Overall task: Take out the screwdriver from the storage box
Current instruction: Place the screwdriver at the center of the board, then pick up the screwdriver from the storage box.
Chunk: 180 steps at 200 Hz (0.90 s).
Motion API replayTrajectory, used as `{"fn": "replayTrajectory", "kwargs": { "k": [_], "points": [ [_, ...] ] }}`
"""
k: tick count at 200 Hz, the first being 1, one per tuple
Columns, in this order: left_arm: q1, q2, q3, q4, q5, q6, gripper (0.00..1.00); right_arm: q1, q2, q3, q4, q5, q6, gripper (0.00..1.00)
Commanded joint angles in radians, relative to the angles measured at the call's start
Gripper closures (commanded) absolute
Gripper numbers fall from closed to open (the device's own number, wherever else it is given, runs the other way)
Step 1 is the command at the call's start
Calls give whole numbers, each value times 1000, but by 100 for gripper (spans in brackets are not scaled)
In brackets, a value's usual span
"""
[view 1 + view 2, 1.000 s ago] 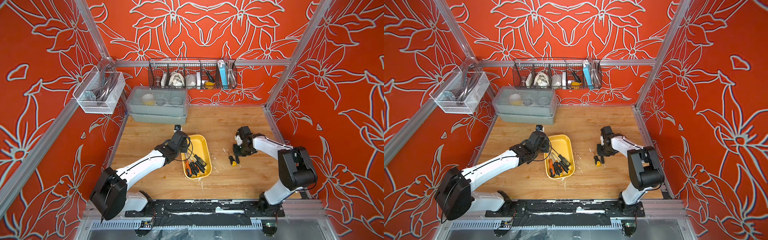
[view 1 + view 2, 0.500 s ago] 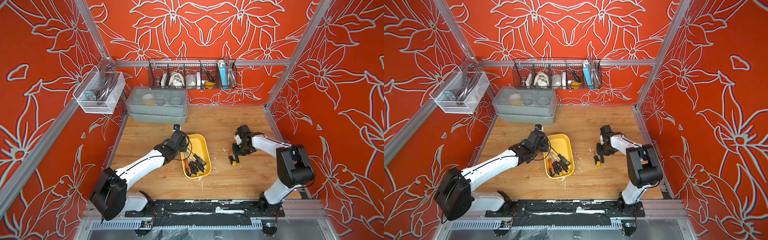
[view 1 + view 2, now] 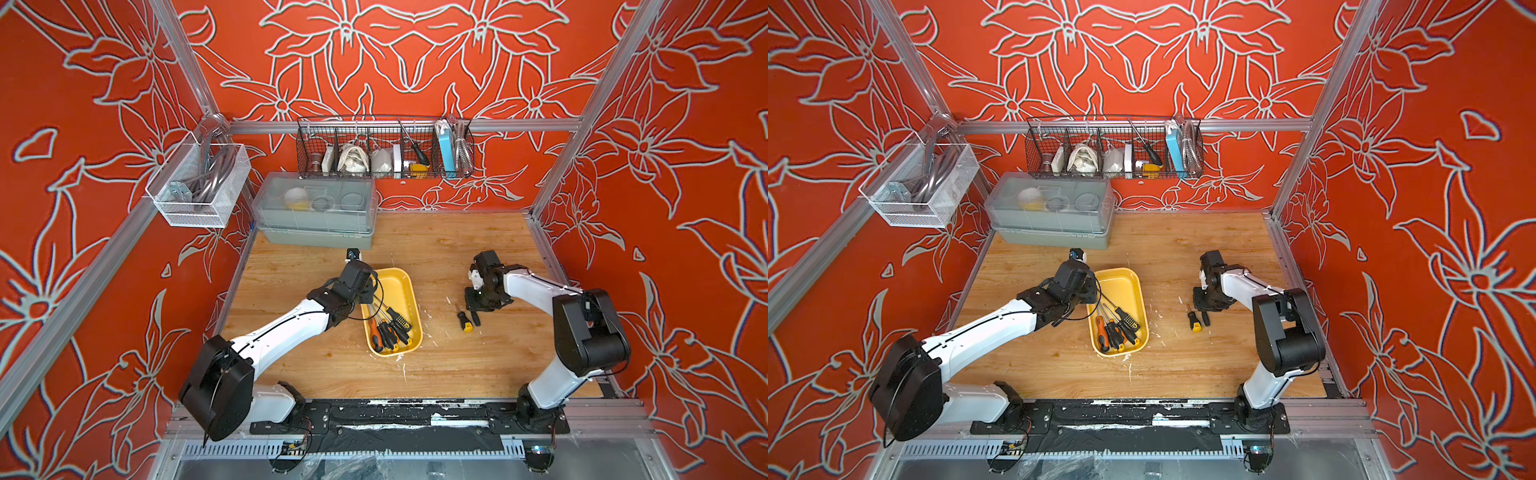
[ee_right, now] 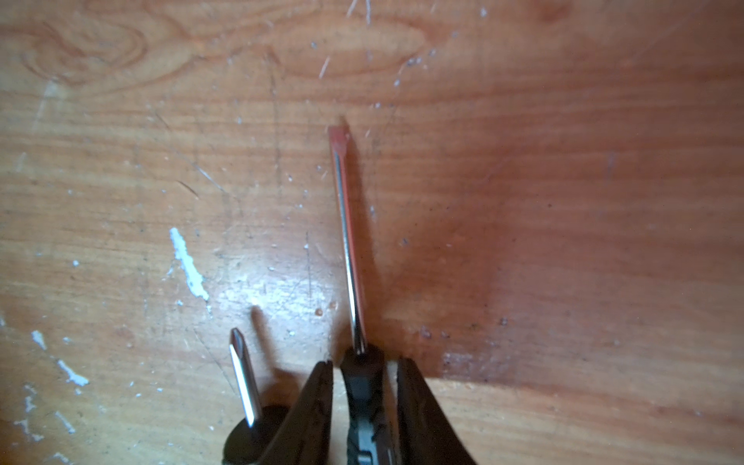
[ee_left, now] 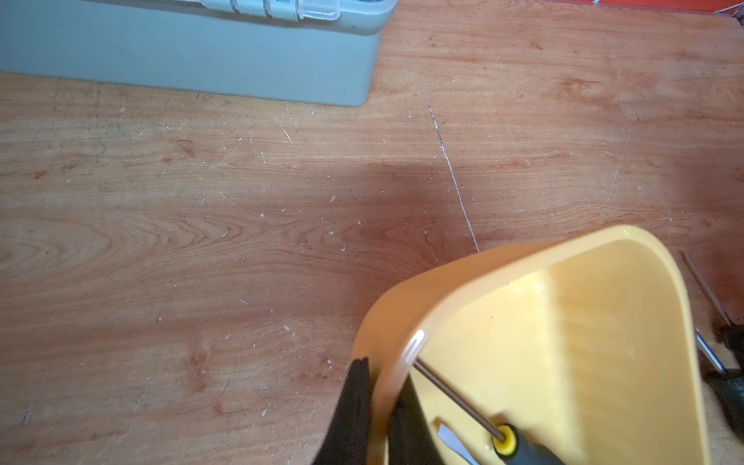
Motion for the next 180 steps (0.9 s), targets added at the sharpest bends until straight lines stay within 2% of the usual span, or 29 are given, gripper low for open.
{"fn": "replayTrajectory", "kwargs": {
  "k": [1, 42, 73, 96, 134, 180],
  "points": [
    [6, -13, 18, 58, 28, -13, 100, 3, -74, -24, -14, 28, 1, 66],
    [6, 3, 28, 53, 42, -8, 100, 2, -221, -47, 9, 5, -9, 66],
    [6, 12, 36, 54, 50, -8, 100, 55, -370, -54, 26, -32, -16, 65],
    [8, 18, 47, 49, 66, -10, 100, 157, -449, -58, 55, -21, 26, 62],
    [8, 12, 57, 37, 83, -9, 100, 392, -501, -85, 170, 65, 68, 61],
    [8, 23, 65, 37, 110, -15, 100, 546, -436, -64, 244, 97, 74, 61]
  ]
}}
